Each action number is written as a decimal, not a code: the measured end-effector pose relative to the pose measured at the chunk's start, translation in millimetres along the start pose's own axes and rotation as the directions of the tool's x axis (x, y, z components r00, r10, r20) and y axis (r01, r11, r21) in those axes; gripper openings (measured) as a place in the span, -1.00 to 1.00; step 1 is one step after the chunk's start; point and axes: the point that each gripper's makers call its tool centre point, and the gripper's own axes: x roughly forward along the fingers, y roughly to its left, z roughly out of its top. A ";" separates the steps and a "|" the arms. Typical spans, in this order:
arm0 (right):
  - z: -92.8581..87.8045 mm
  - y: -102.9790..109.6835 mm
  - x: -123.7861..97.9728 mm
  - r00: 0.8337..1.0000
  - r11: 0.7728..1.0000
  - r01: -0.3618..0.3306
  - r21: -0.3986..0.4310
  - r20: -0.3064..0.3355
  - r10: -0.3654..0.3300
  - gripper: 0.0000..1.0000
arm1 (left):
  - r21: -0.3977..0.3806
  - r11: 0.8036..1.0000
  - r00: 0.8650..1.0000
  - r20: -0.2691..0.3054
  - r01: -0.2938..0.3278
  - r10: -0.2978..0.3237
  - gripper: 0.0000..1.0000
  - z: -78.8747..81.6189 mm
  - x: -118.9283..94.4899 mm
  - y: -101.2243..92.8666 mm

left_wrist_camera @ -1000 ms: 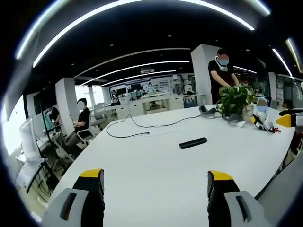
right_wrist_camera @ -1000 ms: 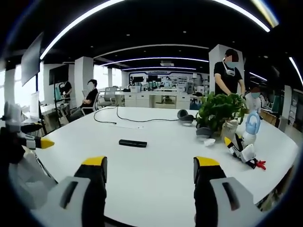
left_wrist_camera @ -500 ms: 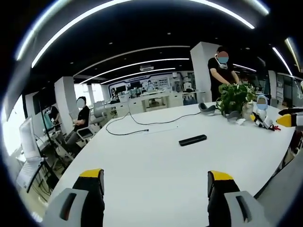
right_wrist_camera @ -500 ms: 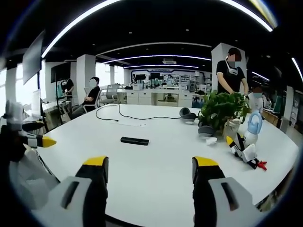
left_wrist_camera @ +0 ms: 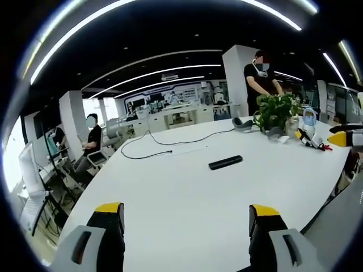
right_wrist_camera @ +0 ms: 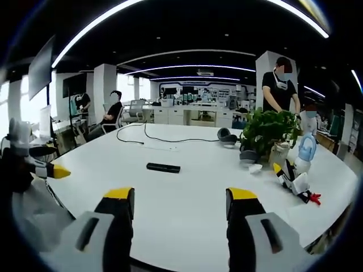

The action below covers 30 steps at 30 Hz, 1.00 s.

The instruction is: Press the specified remote control buttons in sequence, fully releasing each button before pressing the next.

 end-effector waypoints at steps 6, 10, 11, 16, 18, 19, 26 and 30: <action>-2.8 1.3 2.0 1.000 1.000 -0.010 -0.002 -0.016 0.010 0.32 | -0.008 1.000 1.000 0.012 0.006 -0.006 0.88 3.4 0.0 1.2; -4.6 3.7 2.1 1.000 1.000 -0.016 -0.026 -0.027 0.015 0.30 | -0.013 0.999 0.999 0.020 0.042 -0.041 0.86 10.2 1.1 -4.6; -4.8 3.2 2.1 1.000 1.000 -0.015 -0.027 -0.028 0.014 0.30 | -0.011 0.999 0.999 0.023 0.048 -0.048 0.85 12.4 2.1 -5.5; -3.6 -2.4 0.6 1.000 1.000 -0.005 -0.005 -0.019 0.005 0.24 | -0.033 0.990 0.990 0.026 0.139 -0.138 0.81 26.7 15.1 -22.7; -4.6 -2.3 1.3 1.000 1.000 -0.007 0.003 -0.025 0.007 0.22 | -0.012 0.986 0.986 0.027 0.164 -0.164 0.81 35.5 23.0 -28.5; -5.6 -1.6 1.9 0.999 1.000 -0.009 0.001 -0.031 0.009 0.21 | 0.007 0.985 0.984 0.030 0.174 -0.174 0.81 39.4 26.4 -30.4; -7.9 2.1 3.5 0.999 1.000 -0.021 -0.019 -0.047 0.020 0.18 | 0.127 0.962 0.969 0.023 0.240 -0.245 0.81 67.1 58.6 -39.4; -8.3 1.7 3.6 0.999 1.000 -0.018 -0.019 -0.050 0.017 0.16 | 0.206 0.933 0.955 -0.042 0.294 -0.292 0.76 70.3 78.1 -43.6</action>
